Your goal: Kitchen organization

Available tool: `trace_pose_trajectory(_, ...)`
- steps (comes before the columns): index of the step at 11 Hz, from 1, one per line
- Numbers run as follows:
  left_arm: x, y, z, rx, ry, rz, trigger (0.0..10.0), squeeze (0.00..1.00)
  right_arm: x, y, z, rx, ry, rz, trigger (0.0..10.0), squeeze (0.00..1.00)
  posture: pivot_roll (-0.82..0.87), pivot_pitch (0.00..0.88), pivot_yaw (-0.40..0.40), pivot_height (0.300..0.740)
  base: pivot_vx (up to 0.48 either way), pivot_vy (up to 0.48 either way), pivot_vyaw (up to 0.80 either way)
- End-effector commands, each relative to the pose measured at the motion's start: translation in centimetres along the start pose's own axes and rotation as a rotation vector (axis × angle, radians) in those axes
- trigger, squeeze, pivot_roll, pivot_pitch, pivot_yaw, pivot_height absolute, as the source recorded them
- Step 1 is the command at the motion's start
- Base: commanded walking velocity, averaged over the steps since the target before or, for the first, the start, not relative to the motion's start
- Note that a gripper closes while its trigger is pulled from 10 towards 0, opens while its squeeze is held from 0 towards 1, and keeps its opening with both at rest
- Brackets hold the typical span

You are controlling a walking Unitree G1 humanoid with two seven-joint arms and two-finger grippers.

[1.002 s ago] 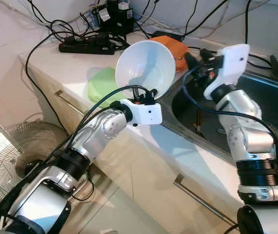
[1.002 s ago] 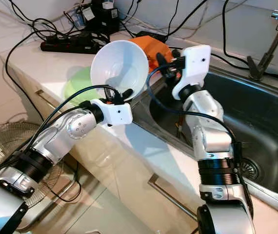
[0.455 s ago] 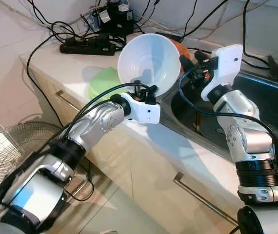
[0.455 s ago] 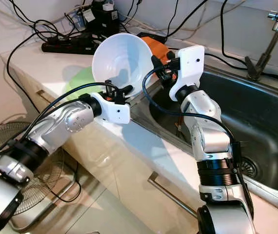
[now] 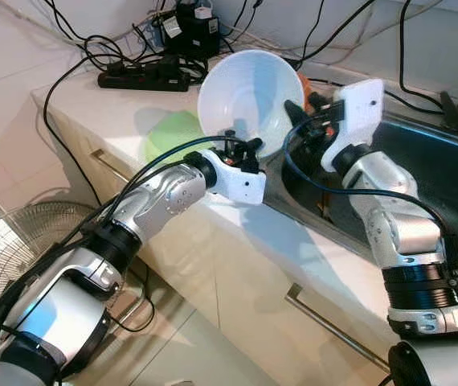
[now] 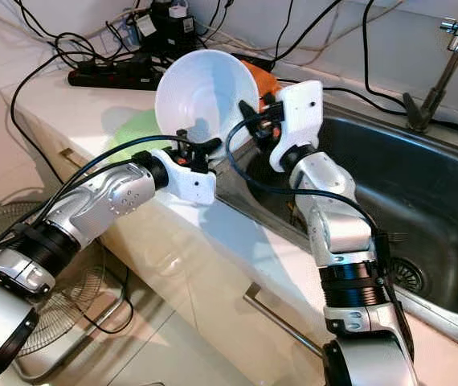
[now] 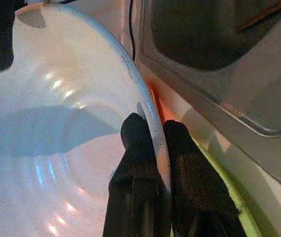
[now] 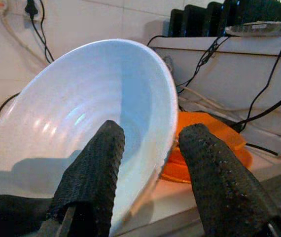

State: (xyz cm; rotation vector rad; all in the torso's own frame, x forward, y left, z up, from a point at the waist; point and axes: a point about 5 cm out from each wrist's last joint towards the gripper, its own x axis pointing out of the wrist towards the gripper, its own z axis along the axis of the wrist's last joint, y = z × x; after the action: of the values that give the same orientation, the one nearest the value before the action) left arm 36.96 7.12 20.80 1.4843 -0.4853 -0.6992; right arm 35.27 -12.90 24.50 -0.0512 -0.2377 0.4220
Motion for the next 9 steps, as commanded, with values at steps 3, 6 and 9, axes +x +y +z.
trace_pose_trajectory(3, 0.24, 1.7, 0.57, 0.063, -0.04, 0.052, 10.0, 0.0, 0.06, 0.41, -0.85, 0.004, 0.044, 0.015, 10.0, 0.0, 0.15, 0.0, 0.036, 0.74, 0.0, 0.0, 0.0)
trace_pose_trajectory(6, 0.27, 2.09, 0.94, 0.087, -0.058, 0.083, 10.0, 0.0, 0.15, 0.6, -1.14, 0.009, 0.056, 0.015, 10.0, 0.0, 0.15, 0.0, 0.033, 0.74, 0.0, 0.0, 0.0)
trace_pose_trajectory(9, 0.07, 2.04, 0.94, 0.109, -0.068, 0.089, 10.0, 0.0, 0.3, 0.44, -1.36, 0.015, 0.068, -0.001, 0.0, 0.0, 0.15, 0.0, 0.03, 0.74, 0.0, 0.0, 0.0)
